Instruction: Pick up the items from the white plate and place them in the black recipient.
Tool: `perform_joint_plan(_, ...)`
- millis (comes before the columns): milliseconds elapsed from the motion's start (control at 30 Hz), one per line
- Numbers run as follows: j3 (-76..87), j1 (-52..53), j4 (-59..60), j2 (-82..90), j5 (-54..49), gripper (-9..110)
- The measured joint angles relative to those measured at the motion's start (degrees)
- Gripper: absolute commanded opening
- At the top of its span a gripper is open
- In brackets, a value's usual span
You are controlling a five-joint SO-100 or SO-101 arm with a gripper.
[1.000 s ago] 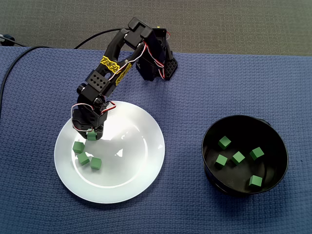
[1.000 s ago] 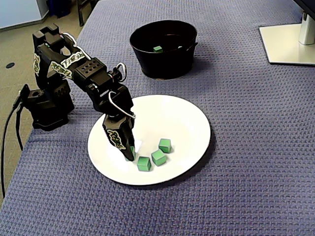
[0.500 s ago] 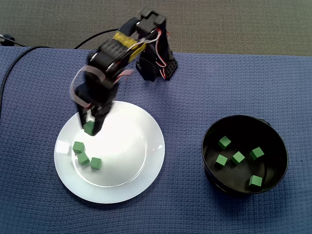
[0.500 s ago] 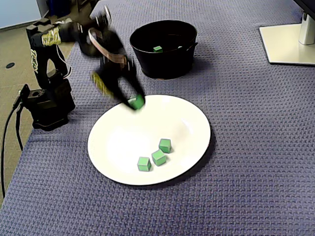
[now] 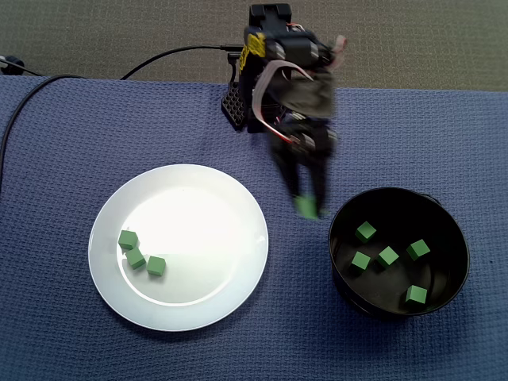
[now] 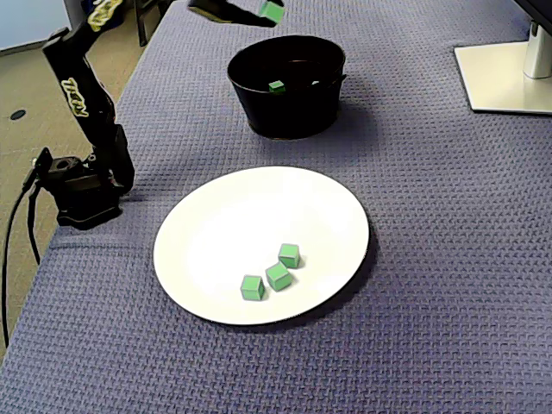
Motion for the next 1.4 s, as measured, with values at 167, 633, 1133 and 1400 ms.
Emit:
perform_joint_plan(167,1.32,-6.24,-8.53,-10.99,4.57,0)
perform_joint_plan(633,12.04,-13.27,-19.86,-21.36,7.73,29)
perform_joint_plan(1133,2.37,14.5,1.23,-10.28,22.32,33)
perform_joint_plan(1400,-7.12,38.23,10.46,-21.18,22.5,34)
